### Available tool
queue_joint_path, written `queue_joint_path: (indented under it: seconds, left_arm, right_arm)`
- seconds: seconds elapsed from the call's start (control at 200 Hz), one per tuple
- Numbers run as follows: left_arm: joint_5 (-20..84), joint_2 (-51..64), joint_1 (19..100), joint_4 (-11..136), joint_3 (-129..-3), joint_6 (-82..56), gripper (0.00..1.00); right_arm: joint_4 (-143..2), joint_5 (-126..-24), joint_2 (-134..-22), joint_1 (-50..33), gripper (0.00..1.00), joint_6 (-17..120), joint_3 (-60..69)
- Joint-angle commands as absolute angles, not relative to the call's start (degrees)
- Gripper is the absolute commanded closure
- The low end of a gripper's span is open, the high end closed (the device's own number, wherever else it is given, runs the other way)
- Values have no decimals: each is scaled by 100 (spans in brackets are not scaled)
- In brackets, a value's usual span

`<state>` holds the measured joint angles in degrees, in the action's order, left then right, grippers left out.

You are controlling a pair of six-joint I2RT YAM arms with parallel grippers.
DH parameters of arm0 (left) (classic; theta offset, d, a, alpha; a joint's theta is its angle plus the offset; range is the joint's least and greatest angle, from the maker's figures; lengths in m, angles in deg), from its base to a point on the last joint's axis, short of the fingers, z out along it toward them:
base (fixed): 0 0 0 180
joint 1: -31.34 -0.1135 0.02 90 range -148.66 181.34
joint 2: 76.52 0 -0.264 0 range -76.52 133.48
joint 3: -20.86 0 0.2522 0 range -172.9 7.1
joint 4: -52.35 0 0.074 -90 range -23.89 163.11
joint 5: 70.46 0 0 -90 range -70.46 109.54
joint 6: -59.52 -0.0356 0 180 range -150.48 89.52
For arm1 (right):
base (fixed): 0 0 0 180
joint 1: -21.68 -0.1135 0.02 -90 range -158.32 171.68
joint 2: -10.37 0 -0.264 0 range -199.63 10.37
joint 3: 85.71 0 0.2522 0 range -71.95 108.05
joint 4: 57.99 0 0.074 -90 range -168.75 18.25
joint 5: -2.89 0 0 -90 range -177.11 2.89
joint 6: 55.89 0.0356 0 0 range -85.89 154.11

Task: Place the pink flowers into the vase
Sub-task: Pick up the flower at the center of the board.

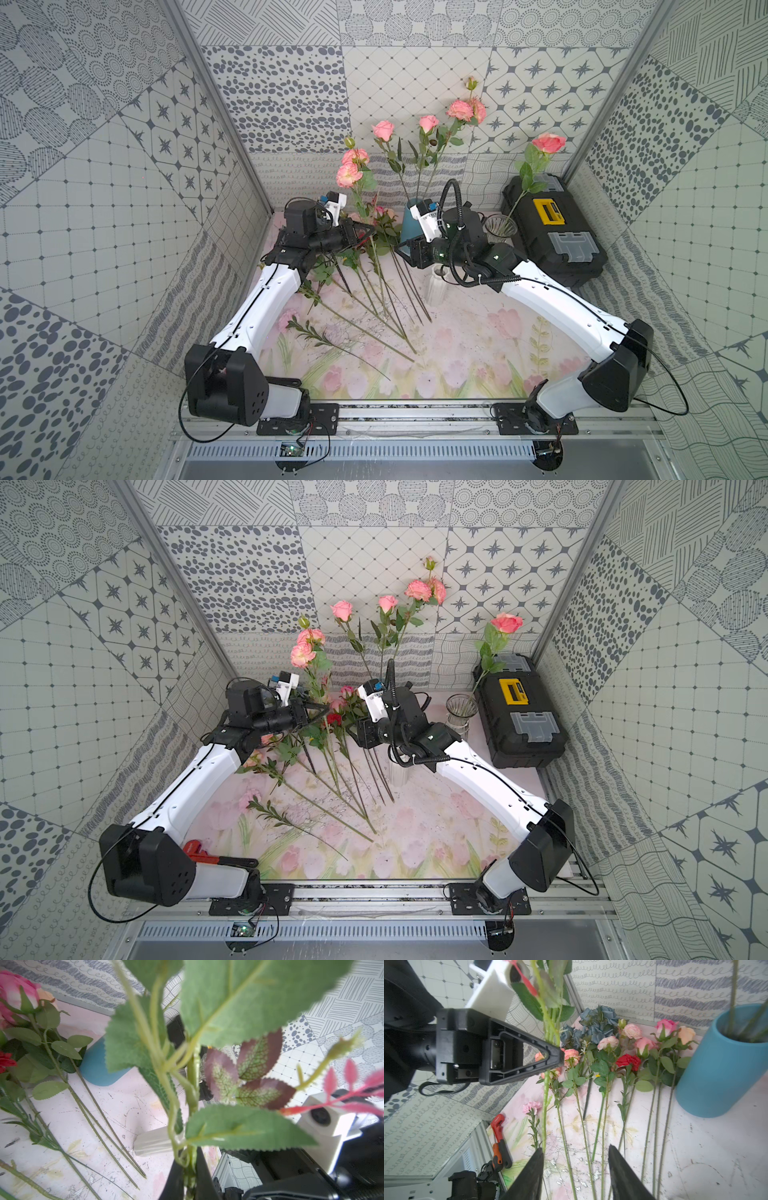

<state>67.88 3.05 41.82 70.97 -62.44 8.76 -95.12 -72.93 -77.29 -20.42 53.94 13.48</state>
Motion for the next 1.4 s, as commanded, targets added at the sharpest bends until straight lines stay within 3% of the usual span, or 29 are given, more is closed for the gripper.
queue_joint_path:
  seconds: [0.0, 0.88, 1.396]
  left_arm:
    - [7513, 355, 4188, 5854, -6163, 1431, 100]
    - [7903, 535, 4178, 5732, -6174, 1553, 100]
    - [7984, 575, 4179, 5635, -6167, 1638, 100]
  right_arm:
    - [-8925, -6853, -7986, -2059, 51, 5621, 1630]
    - [-8789, -6299, -8926, -2064, 64, 5483, 2473]
    - [-8626, -6248, -9092, -2055, 98, 5544, 2483]
